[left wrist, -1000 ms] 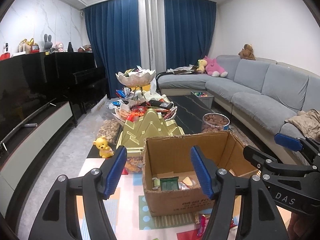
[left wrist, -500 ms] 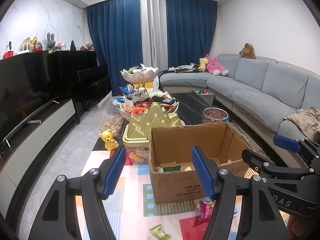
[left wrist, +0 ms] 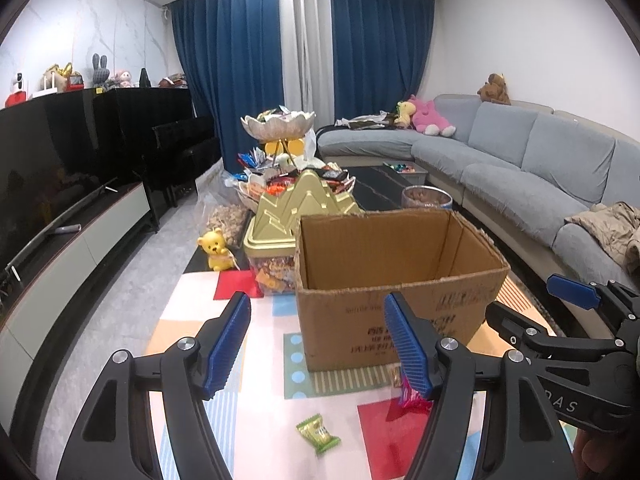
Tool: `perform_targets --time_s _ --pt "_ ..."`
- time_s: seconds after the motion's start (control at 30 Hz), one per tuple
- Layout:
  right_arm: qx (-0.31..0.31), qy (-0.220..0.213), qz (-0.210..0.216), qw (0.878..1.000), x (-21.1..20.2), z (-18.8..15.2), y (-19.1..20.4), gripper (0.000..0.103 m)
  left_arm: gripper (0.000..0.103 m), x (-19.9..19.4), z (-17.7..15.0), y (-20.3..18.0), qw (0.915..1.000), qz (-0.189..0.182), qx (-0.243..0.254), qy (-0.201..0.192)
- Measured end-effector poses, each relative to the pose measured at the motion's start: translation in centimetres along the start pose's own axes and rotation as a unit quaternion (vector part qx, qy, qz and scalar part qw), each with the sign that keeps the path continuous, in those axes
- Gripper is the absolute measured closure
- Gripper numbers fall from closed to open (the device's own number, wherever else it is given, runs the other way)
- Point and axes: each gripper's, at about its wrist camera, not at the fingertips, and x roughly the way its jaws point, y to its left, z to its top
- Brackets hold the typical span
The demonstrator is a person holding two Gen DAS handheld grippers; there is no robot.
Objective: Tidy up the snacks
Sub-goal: 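Withdraw both open tools from the box back toward the remaining snacks, then lower the left tool onto the light-green candy while the right tool approaches the pink candy bag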
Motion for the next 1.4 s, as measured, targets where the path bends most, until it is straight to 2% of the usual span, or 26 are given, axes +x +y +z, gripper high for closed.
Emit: perform_targets --time_s 0.57,1.4 --pt "-0.032 0.037 0.009 0.999 2.6 -4.4 1.4 0.023 0.035 1.9 -5.2 1.2 0.9979 0.025 -0.013 0.059" --pt "-0.101 0.090 0.035 0.990 8.3 -8.0 4.3 0.023 0.035 6.9 -10.7 2.7 0.9864 0.047 -0.040 0.152"
